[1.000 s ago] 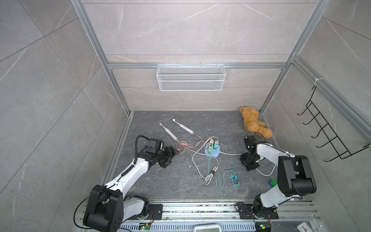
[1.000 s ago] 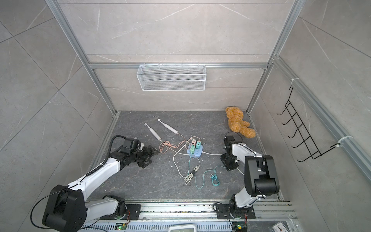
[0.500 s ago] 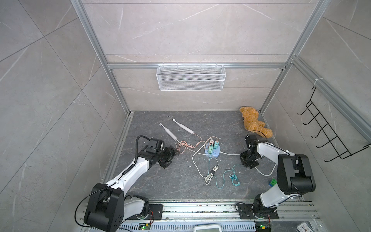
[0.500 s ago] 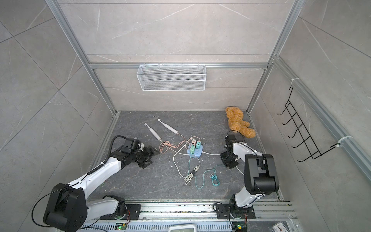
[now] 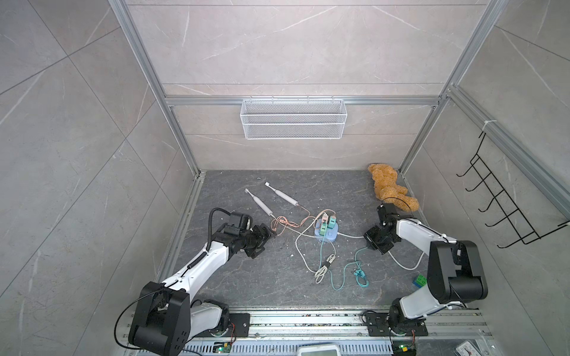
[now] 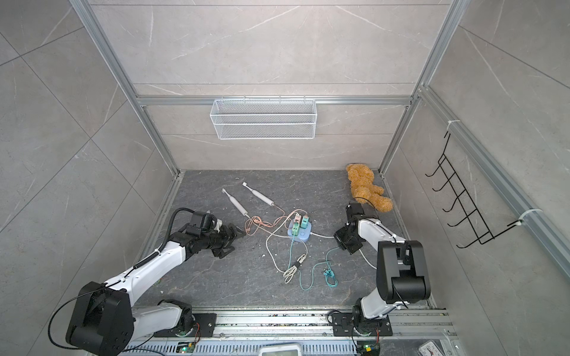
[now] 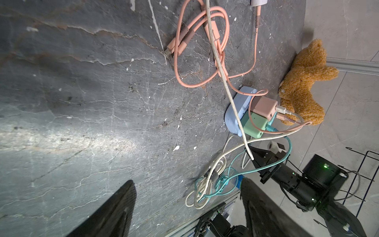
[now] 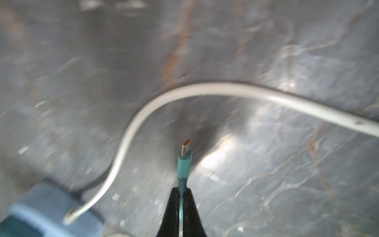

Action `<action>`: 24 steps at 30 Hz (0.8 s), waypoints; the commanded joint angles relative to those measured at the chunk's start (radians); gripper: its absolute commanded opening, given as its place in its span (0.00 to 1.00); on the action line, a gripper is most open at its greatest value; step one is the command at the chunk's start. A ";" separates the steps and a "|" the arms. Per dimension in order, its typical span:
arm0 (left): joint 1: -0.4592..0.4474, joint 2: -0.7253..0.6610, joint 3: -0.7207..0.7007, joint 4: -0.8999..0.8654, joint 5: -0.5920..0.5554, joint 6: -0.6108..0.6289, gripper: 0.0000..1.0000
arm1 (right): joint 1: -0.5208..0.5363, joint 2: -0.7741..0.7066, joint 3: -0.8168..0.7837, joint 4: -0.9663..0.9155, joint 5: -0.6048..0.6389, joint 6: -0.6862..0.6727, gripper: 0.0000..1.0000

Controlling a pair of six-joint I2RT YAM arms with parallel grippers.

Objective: Charge the electric toothbrush
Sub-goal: Pick up the charging cable from the center of the board.

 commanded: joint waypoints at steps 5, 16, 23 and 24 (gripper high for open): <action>0.008 -0.088 0.064 0.005 0.036 -0.076 0.82 | 0.201 -0.167 0.241 -0.081 -0.047 -0.299 0.00; 0.019 -0.205 0.116 0.024 0.056 -0.251 0.82 | 0.607 -0.172 0.268 0.030 -0.155 -0.529 0.00; 0.003 -0.156 0.083 0.084 0.137 -0.302 0.81 | 0.783 -0.080 0.289 0.043 -0.178 -0.649 0.00; -0.003 -0.153 0.070 0.098 0.145 -0.312 0.81 | 0.799 -0.065 0.295 0.043 -0.178 -0.655 0.00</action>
